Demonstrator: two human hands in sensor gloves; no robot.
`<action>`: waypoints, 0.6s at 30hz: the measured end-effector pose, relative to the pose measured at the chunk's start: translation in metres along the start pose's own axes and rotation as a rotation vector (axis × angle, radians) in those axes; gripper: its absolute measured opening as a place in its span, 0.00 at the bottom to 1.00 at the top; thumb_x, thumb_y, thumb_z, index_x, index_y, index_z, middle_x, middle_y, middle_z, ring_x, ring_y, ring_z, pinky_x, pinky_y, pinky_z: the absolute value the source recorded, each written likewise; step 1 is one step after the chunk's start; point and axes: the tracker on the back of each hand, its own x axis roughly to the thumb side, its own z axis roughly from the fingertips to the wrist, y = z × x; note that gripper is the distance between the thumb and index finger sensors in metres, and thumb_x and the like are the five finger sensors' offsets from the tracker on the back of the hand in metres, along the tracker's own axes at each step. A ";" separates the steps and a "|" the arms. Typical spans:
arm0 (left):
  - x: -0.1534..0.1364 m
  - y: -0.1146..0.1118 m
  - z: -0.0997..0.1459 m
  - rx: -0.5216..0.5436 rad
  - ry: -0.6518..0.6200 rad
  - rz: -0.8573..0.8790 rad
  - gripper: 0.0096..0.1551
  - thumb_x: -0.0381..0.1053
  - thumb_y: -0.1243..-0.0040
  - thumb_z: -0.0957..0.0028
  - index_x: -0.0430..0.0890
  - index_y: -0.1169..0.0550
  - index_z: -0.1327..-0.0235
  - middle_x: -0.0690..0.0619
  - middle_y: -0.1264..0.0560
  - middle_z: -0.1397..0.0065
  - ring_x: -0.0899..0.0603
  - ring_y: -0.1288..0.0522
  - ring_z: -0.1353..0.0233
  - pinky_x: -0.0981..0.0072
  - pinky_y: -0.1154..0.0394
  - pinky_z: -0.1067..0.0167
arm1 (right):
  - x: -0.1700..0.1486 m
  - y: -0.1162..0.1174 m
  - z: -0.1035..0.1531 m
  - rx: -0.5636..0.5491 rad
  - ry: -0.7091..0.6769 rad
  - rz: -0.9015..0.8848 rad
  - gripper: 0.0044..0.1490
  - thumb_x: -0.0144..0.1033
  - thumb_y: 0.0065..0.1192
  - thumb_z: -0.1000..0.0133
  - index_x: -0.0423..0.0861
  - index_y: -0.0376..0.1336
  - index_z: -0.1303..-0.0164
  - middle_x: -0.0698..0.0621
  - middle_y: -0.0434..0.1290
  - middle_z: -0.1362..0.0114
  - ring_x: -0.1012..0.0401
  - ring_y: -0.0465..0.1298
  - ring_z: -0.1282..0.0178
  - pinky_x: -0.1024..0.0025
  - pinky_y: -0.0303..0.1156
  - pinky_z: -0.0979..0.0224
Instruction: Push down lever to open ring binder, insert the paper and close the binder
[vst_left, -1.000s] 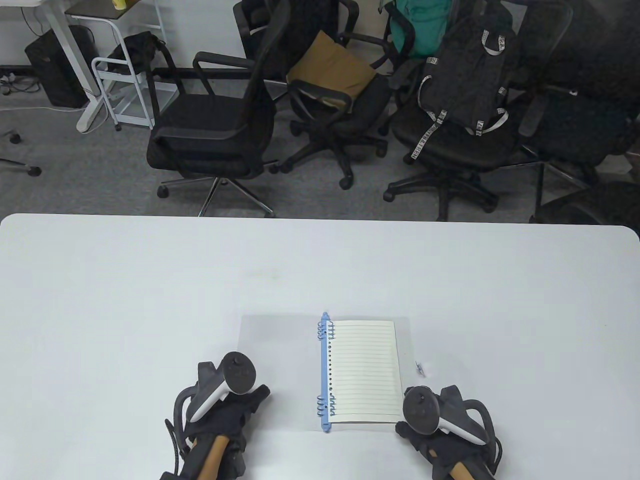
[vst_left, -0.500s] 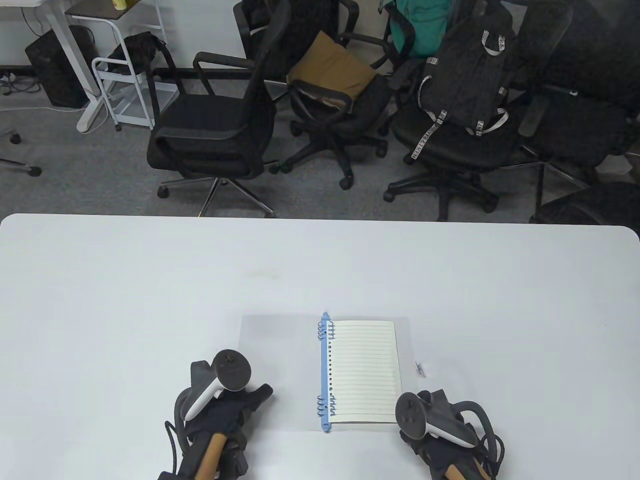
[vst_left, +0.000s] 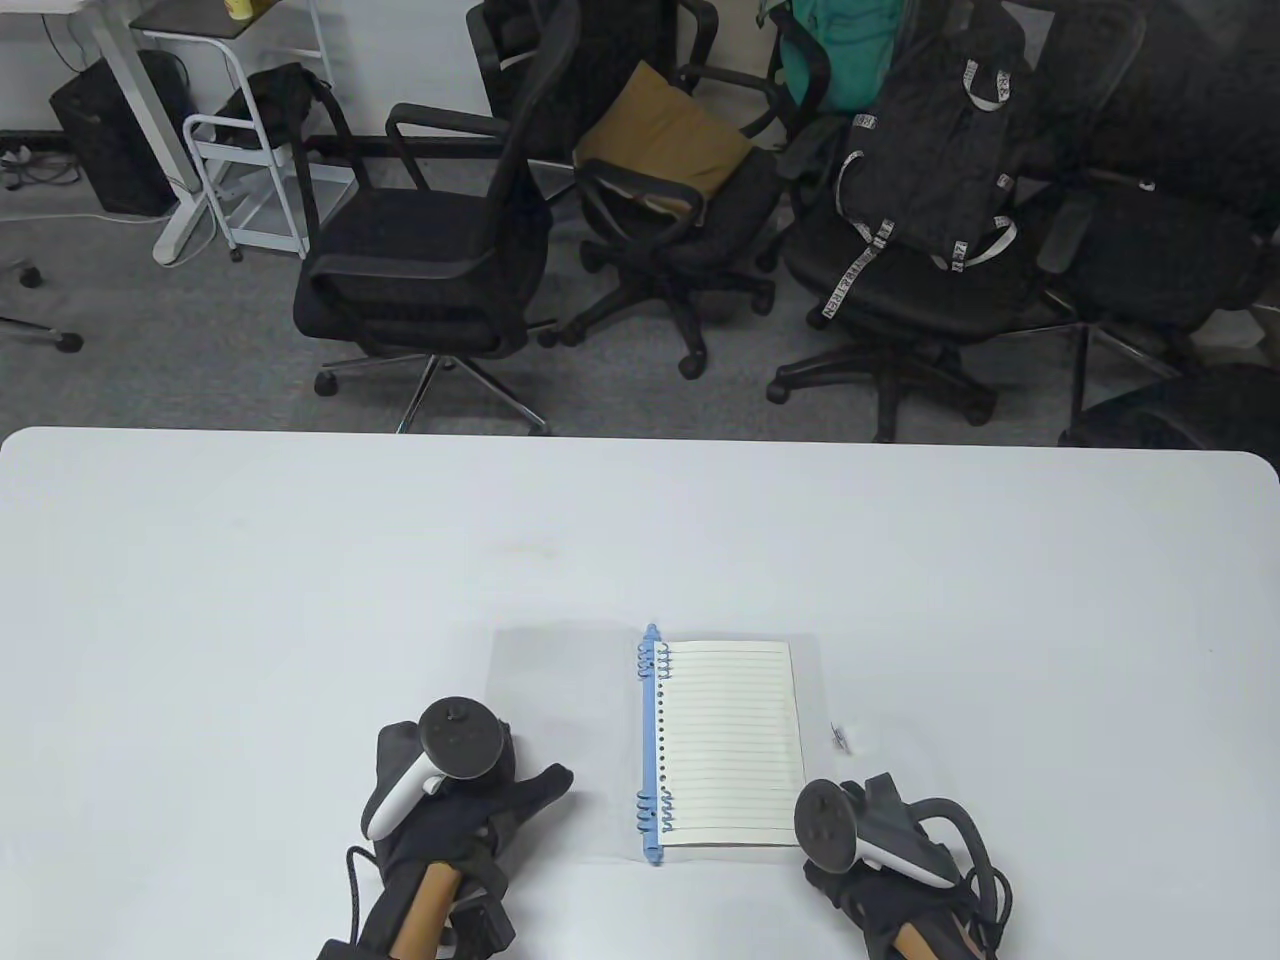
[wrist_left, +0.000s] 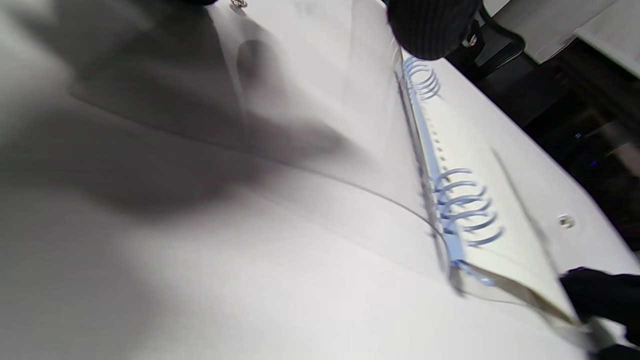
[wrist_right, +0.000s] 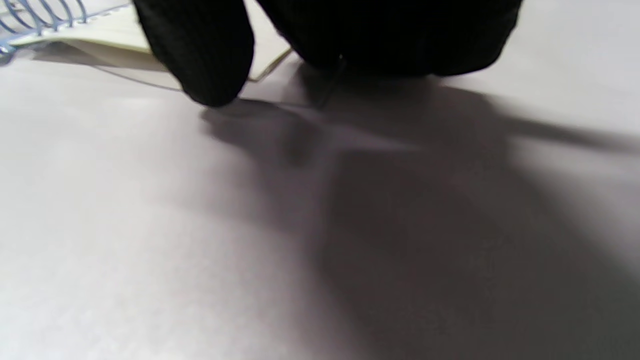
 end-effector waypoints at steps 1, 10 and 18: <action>0.000 0.000 0.000 -0.006 -0.016 0.026 0.61 0.66 0.50 0.27 0.21 0.53 0.07 0.13 0.50 0.14 0.10 0.53 0.20 0.16 0.56 0.31 | 0.000 0.000 0.000 0.002 -0.002 -0.001 0.42 0.42 0.62 0.36 0.35 0.53 0.18 0.31 0.54 0.17 0.35 0.59 0.21 0.38 0.62 0.24; -0.001 -0.018 -0.005 -0.036 -0.280 0.553 0.62 0.68 0.55 0.28 0.22 0.59 0.08 0.15 0.48 0.14 0.11 0.58 0.19 0.16 0.62 0.33 | -0.001 -0.001 0.000 0.011 -0.008 0.007 0.42 0.42 0.62 0.36 0.35 0.52 0.18 0.31 0.53 0.17 0.35 0.58 0.21 0.38 0.61 0.24; -0.006 -0.018 -0.004 0.054 -0.358 0.773 0.64 0.68 0.54 0.28 0.26 0.64 0.09 0.19 0.55 0.12 0.11 0.46 0.20 0.15 0.44 0.30 | -0.001 -0.001 0.000 0.013 -0.018 0.013 0.42 0.42 0.62 0.36 0.34 0.52 0.18 0.30 0.53 0.18 0.35 0.58 0.21 0.37 0.61 0.24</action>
